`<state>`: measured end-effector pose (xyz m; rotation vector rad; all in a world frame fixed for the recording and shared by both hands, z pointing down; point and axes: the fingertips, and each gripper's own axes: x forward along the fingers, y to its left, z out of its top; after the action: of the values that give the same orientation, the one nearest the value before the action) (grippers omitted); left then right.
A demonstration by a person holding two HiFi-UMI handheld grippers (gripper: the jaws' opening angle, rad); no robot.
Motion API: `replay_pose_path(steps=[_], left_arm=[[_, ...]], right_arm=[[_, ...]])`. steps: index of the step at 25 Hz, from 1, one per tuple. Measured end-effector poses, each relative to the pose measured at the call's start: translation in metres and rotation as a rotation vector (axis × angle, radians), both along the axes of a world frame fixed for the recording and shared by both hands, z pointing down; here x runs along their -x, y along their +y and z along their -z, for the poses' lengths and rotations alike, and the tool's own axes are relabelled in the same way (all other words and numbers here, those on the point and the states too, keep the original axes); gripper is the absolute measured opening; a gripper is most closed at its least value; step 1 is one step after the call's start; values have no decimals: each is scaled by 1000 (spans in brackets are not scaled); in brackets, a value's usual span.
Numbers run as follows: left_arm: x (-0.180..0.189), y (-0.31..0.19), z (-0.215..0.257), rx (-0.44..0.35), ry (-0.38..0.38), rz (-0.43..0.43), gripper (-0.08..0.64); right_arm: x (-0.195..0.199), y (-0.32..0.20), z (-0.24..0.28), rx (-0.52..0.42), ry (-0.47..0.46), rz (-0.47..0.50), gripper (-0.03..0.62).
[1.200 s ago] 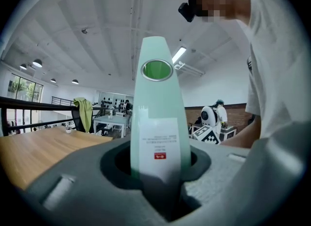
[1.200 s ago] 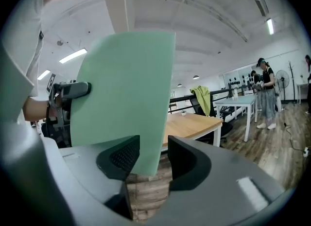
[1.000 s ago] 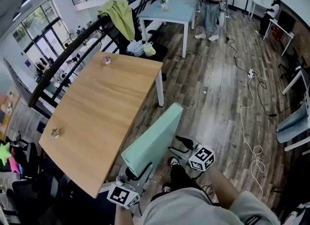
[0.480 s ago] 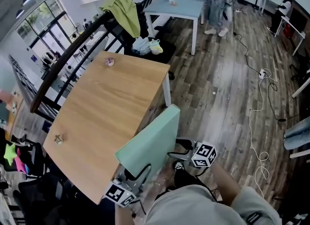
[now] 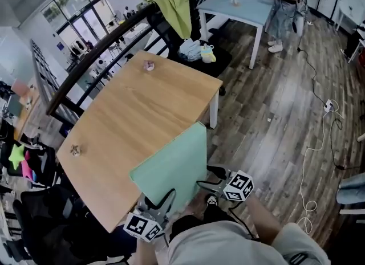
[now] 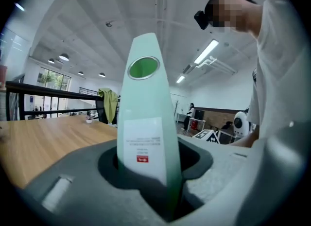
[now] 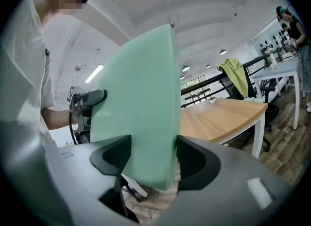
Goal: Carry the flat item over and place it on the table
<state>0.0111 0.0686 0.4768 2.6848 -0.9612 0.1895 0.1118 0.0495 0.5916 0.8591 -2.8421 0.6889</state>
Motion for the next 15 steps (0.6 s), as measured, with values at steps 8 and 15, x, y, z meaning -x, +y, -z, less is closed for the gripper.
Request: replay_pose_path(steps=[8,15], left_arm=[[44,-34,-13,132,89,202,209],[70,-70,-41,294,130,315,235]], right_arm=[[28,-30,5,5,29,72,297],[45,-57,-11,75,33,74,293]])
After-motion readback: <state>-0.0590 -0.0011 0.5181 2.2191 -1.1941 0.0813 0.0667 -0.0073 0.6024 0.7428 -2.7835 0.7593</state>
